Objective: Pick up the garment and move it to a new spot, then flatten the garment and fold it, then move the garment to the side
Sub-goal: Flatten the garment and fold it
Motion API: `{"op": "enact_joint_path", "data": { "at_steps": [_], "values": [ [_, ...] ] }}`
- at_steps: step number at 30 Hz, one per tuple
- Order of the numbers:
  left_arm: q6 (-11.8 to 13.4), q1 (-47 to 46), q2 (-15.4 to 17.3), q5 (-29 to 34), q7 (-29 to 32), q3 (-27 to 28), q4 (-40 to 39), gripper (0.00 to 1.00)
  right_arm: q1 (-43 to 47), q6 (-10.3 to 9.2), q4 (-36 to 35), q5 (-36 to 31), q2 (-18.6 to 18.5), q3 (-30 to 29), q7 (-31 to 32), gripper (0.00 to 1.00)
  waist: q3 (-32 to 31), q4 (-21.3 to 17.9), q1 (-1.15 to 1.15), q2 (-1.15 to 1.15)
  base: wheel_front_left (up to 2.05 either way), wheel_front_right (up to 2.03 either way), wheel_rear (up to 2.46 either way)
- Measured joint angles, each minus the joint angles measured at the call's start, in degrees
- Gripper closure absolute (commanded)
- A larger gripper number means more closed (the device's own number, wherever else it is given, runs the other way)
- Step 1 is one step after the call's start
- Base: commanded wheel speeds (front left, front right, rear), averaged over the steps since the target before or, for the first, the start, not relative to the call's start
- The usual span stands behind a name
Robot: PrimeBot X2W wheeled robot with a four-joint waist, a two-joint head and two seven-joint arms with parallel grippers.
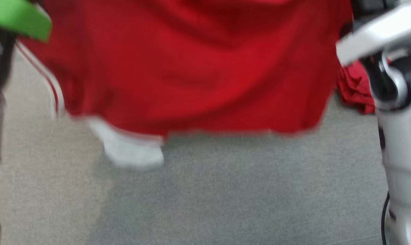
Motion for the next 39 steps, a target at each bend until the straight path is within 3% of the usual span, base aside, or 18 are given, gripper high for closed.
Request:
{"op": "enact_joint_path", "data": {
  "at_steps": [4, 10, 19, 25, 29, 39],
  "values": [
    [-0.29, -12.44, -1.20, 4.27, -6.11, -1.09, 11.82, 1.00, -14.57, 0.00, 12.10, -5.52, 1.16, 0.73, -6.89, 1.00, 4.54, 0.25, 0.00, 0.00, 0.00, 0.00, 0.00],
    [-0.66, -23.23, -4.33, 8.88, -14.64, -4.38, 25.87, 1.00, -27.26, 0.00, 27.63, -11.88, 3.49, -0.31, -15.01, 1.00, 10.55, 1.08, 0.00, 0.00, 0.00, 0.00, 0.00],
    [-1.64, -21.40, -7.38, 8.33, -24.52, -7.93, 36.48, 1.00, -28.49, 0.00, 45.56, -16.31, 5.26, -0.03, -24.94, 1.00, 18.68, 2.89, 0.00, 0.00, 0.00, 0.00, 0.00],
    [-1.88, -12.07, -8.02, 5.02, -25.87, -9.13, 34.14, 1.00, -23.86, 0.00, 50.81, -15.19, 5.65, 2.93, -28.41, 1.00, 21.63, 4.14, 0.01, 0.00, 0.00, 0.00, 0.00],
    [-1.90, -3.64, -7.03, 1.56, -26.05, -9.73, 27.66, 1.00, -19.56, 0.00, 50.48, -11.96, 5.82, 4.72, -29.06, 1.00, 21.02, 4.37, 0.01, 0.00, 0.00, 0.00, 0.00],
    [-1.11, 19.56, -3.70, -1.75, -26.05, -5.30, 12.16, 1.00, -3.22, 0.00, 40.09, -5.84, 4.88, 6.78, -29.30, 1.00, 15.69, 3.51, 0.01, 0.00, 0.00, 0.00, 0.00]
  ]
}}
